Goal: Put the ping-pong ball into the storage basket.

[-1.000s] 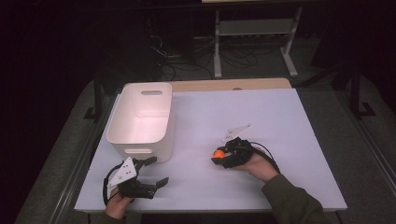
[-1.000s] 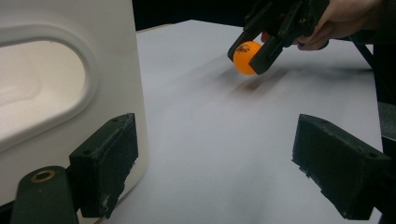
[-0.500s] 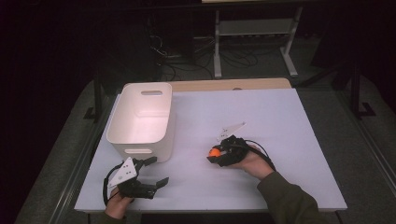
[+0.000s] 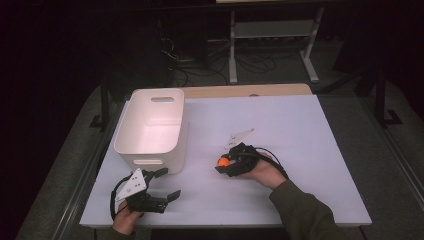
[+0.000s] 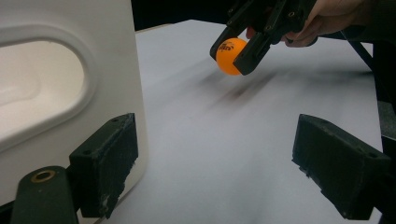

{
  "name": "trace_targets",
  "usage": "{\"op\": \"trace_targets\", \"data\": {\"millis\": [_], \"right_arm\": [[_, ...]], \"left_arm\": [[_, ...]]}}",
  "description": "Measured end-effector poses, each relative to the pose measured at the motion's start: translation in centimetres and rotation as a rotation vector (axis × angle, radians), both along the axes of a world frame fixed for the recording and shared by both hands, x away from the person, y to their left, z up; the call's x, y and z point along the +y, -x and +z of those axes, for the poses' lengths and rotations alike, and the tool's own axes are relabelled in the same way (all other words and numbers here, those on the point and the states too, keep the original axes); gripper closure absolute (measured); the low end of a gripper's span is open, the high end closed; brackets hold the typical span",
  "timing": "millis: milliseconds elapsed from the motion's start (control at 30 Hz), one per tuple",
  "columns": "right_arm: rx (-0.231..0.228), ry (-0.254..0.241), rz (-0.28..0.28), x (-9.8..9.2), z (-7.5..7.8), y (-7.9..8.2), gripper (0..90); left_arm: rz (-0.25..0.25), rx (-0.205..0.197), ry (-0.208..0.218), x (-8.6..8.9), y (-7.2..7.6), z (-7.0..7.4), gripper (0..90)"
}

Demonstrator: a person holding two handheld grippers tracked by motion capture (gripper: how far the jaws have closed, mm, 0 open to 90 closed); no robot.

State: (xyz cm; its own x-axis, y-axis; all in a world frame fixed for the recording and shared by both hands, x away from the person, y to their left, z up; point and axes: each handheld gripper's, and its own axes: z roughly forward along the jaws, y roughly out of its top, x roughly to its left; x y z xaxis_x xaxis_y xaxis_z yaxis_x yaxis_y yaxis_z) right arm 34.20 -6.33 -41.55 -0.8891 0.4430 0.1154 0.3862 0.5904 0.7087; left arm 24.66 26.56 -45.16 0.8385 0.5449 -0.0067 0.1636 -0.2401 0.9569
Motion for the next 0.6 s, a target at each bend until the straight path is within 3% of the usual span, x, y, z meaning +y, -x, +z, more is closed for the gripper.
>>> {"op": "trace_targets", "data": {"millis": [600], "right_arm": [[-0.010,-0.004,0.032,1.1,0.8,-0.2,49.5]], "left_arm": [[-0.001,0.000,-0.001,0.0,0.0,0.0,14.0]]}}
